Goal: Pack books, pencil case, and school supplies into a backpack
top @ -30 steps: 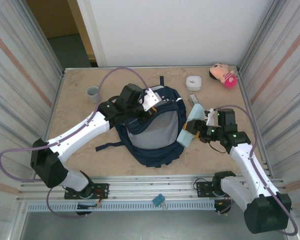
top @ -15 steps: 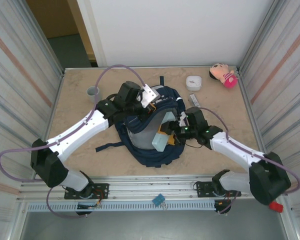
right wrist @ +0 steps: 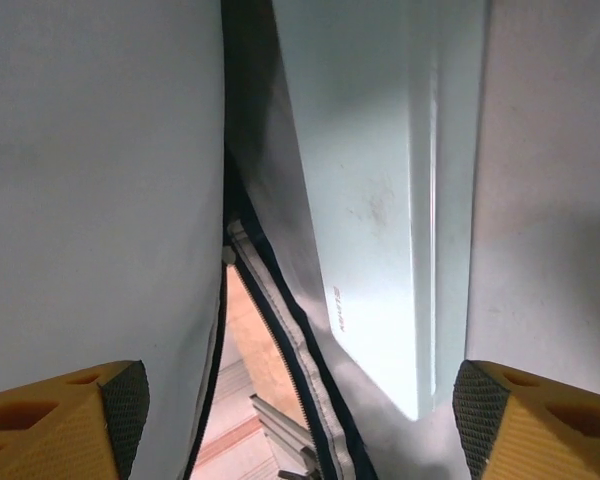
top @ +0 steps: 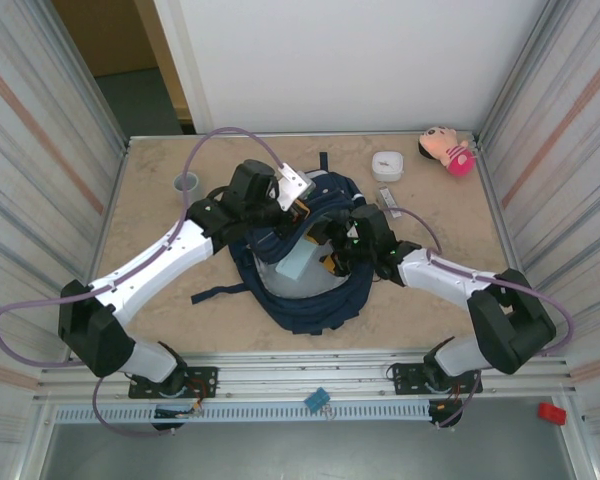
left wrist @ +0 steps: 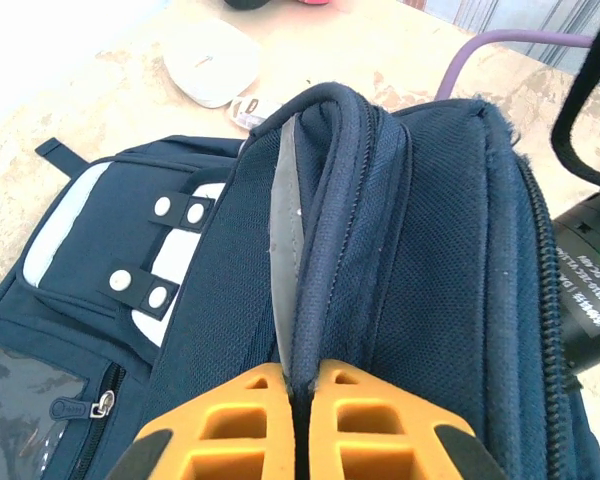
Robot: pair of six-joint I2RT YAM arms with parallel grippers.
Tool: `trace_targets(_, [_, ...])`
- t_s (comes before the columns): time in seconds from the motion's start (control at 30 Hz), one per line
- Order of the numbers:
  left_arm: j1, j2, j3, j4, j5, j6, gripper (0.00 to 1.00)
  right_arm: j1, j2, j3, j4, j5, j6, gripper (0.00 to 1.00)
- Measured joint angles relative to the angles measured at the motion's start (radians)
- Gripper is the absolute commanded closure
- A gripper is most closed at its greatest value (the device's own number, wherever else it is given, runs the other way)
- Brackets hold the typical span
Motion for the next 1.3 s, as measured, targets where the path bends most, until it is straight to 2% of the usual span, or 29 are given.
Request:
trace_targets(0.27, [0.004, -0.005, -0.015, 0.024, 0.019, -0.004, 1.0, 0.094, -0.044, -0.074, -0.006, 0.071, 0.045, 0.44])
trace_targets(0.47, [0.004, -0.005, -0.022, 0.034, 0.03, -0.013, 1.0, 0.136, 0.098, -0.036, 0.049, 0.121, 0.045, 0.59])
trace_targets(0.67, [0.005, -0.005, -0.024, 0.042, 0.03, -0.014, 1.0, 0.14, 0.247, 0.052, 0.122, 0.167, 0.02, 0.68])
trace_targets(1.03, [0.014, -0.01, -0.025, 0.055, 0.028, -0.026, 1.0, 0.142, 0.418, 0.198, 0.3, 0.203, 0.005, 0.7])
trace_targets(1.3, [0.016, -0.025, -0.048, 0.072, 0.004, -0.03, 1.0, 0.142, 0.402, 0.171, 0.316, 0.217, -0.005, 0.6])
